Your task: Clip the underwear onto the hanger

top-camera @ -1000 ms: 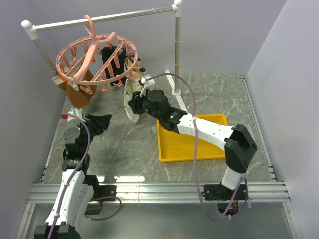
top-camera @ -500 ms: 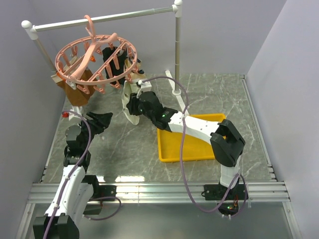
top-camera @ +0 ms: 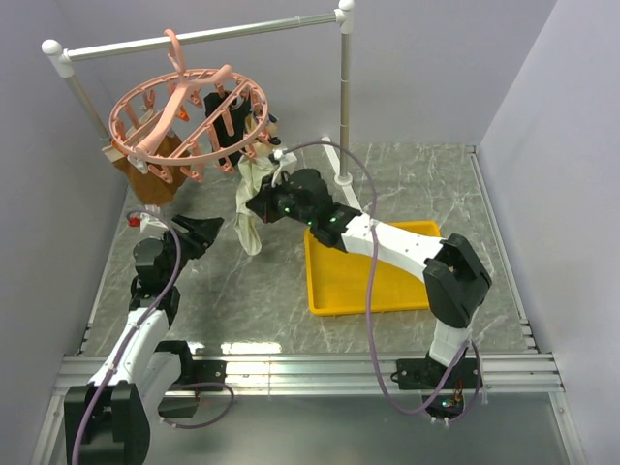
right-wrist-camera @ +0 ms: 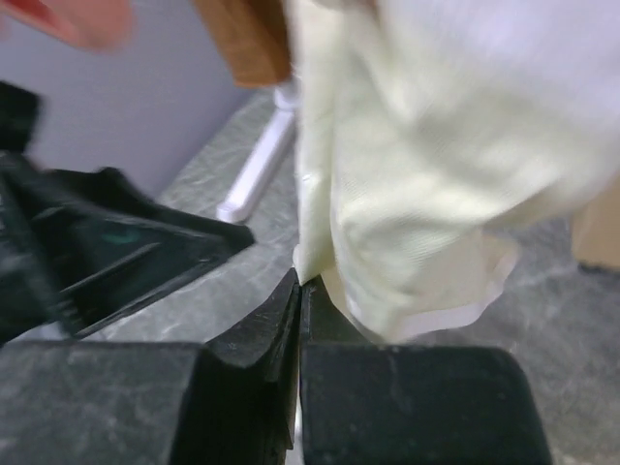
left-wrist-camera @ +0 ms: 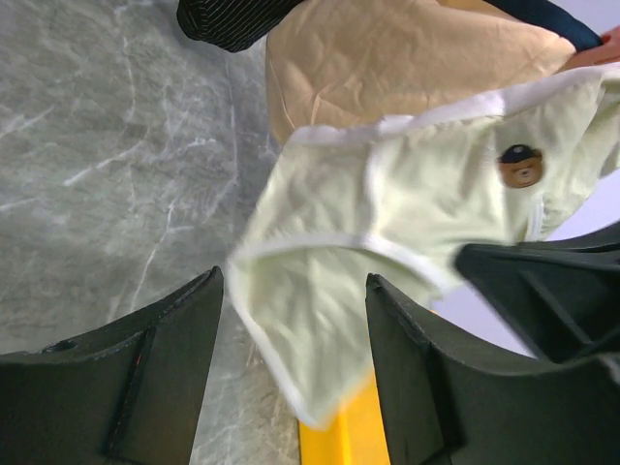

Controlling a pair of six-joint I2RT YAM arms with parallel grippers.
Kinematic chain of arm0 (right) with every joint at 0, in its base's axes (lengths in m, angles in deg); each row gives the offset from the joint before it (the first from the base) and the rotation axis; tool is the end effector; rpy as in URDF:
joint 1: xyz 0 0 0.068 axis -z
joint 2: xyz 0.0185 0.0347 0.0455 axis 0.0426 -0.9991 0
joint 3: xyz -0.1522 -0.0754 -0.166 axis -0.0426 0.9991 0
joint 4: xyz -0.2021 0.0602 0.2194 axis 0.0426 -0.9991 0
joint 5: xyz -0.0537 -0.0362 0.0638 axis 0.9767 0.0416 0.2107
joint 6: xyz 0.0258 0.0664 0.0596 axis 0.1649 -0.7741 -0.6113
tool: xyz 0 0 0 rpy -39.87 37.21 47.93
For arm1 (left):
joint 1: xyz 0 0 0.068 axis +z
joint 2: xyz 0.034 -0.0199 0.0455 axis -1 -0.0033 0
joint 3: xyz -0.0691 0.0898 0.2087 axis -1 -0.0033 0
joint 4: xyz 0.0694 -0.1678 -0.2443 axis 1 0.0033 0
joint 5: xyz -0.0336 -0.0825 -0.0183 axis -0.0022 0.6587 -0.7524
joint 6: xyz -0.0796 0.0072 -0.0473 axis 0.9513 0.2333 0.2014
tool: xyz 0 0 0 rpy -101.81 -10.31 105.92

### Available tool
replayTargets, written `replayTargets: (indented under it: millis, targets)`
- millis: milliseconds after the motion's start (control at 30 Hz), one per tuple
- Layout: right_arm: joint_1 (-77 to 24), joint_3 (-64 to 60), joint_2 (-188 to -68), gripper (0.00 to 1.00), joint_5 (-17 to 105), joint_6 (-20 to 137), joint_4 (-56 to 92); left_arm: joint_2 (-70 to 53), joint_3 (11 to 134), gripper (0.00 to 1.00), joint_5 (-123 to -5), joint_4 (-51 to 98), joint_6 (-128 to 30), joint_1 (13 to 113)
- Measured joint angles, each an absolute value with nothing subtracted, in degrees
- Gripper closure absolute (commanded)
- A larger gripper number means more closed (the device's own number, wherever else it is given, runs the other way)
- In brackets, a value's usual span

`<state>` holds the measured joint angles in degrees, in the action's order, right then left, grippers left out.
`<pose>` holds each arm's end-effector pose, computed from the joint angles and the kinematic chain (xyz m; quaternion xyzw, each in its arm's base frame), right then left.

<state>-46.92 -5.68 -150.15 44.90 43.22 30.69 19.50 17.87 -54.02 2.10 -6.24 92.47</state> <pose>0.3288 0.3973 0.2404 -0.2170 0.7436 0.4033 0.4871 0.3008 -0.0120 0.1721 -0.2578 0.6947 -0.3944 0.5435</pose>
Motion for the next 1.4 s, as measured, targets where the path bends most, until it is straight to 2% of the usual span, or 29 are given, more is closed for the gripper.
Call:
replayTargets:
  millis: [167, 400, 833, 933, 1033, 1133, 1167, 1267, 1333, 1367, 1400]
  targets:
    - [-42.5, -5.5, -147.7, 1.0, 34.0, 44.8, 33.0, 14.4, 17.9, 0.32, -52.5, -2.0, -2.5, 92.5]
    - [-39.2, -4.3, -147.1, 1.0, 21.7, 42.9, 37.8, 8.6, 17.7, 0.24, -49.4, -7.4, 5.0, 92.3]
    - [-39.2, -2.6, -147.1, 1.0, 12.0, 36.1, 45.5, 7.5, 17.7, 0.21, -47.6, -10.8, 13.7, 90.5]
    - [-39.2, -1.9, -147.1, 1.0, 10.9, 35.0, 47.0, 7.3, 17.7, 0.26, -47.6, -11.1, 14.4, 90.4]
    - [-39.2, -0.9, -147.1, 1.0, 10.0, 34.3, 47.5, 6.9, 17.8, 0.36, -47.4, -11.6, 15.5, 90.5]
    - [-39.2, -0.8, -147.1, 1.0, 9.5, 34.2, 47.5, 6.8, 17.8, 0.5, -46.8, -12.6, 16.0, 90.5]
    - [-39.2, -0.8, -147.1, 1.0, 9.4, 34.2, 47.7, 6.8, 17.8, 0.61, -46.5, -13.0, 16.1, 90.4]
    - [-39.0, -0.6, -147.1, 1.0, 9.2, 34.2, 47.7, 6.8, 17.9, 0.78, -45.8, -14.0, 16.3, 90.5]
    - [-38.7, -0.1, -147.1, 1.0, 8.8, 34.2, 47.7, 6.9, 17.9, 0.85, -45.4, -14.1, 16.1, 90.5]
    - [-38.6, 0.0, -147.1, 1.0, 8.7, 34.2, 47.5, 6.9, 17.9, 0.94, -45.3, -14.1, 16.0, 90.5]
    - [-38.4, 0.2, -147.1, 1.0, 8.7, 34.3, 47.3, 6.9, 17.9, 0.99, -45.1, -14.2, 15.9, 90.5]
